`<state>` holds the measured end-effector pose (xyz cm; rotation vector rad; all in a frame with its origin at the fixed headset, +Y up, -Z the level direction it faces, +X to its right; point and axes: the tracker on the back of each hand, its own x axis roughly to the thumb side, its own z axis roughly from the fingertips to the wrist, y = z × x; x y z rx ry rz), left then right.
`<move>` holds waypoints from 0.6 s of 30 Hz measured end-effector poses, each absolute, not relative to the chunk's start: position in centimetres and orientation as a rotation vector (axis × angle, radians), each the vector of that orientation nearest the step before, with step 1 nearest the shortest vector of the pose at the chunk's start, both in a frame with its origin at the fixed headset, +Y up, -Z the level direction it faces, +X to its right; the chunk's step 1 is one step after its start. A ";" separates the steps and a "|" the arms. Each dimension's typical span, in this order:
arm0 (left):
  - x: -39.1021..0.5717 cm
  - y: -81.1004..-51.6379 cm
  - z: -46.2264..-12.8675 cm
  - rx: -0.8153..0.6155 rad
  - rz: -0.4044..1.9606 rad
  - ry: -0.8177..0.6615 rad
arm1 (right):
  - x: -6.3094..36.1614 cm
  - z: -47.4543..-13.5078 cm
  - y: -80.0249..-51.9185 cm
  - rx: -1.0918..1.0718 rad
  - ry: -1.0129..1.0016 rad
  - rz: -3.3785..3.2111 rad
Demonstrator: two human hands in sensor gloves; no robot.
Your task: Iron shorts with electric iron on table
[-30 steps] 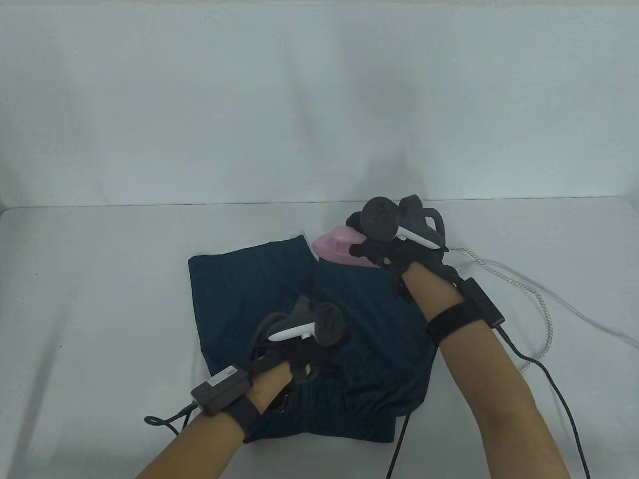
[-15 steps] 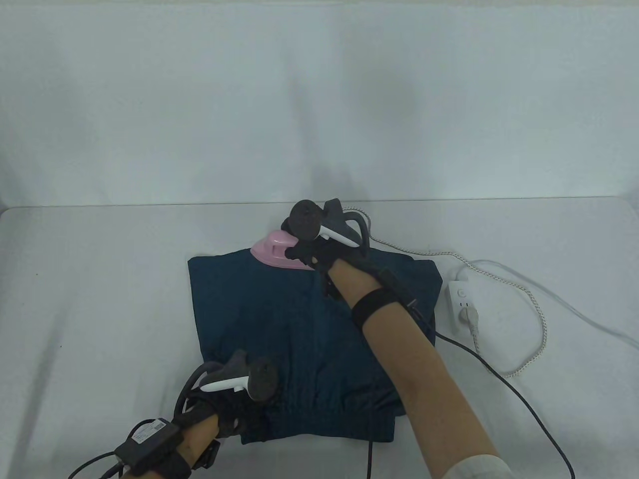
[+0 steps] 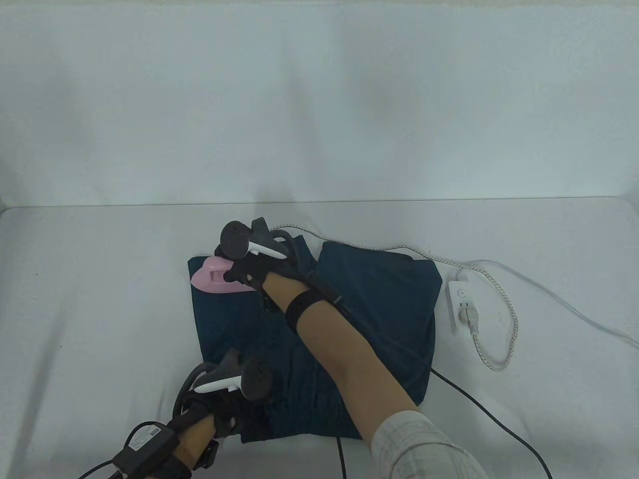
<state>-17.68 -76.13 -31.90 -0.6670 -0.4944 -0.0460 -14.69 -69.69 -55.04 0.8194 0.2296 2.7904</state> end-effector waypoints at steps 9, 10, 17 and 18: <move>-17.6 -76.1 -32.0 -0.672 -0.046 -0.492 | -15.3 -55.4 -70.4 0.801 0.259 2.870; -17.6 -76.1 -32.0 -0.672 -0.047 -0.491 | -15.0 -55.6 -70.4 0.807 0.260 2.871; -17.6 -76.1 -32.0 -0.673 -0.050 -0.490 | -11.1 -56.5 -70.1 0.705 0.237 2.925; -17.6 -76.1 -32.0 -0.674 -0.051 -0.490 | -10.1 -56.8 -70.1 0.680 0.237 2.930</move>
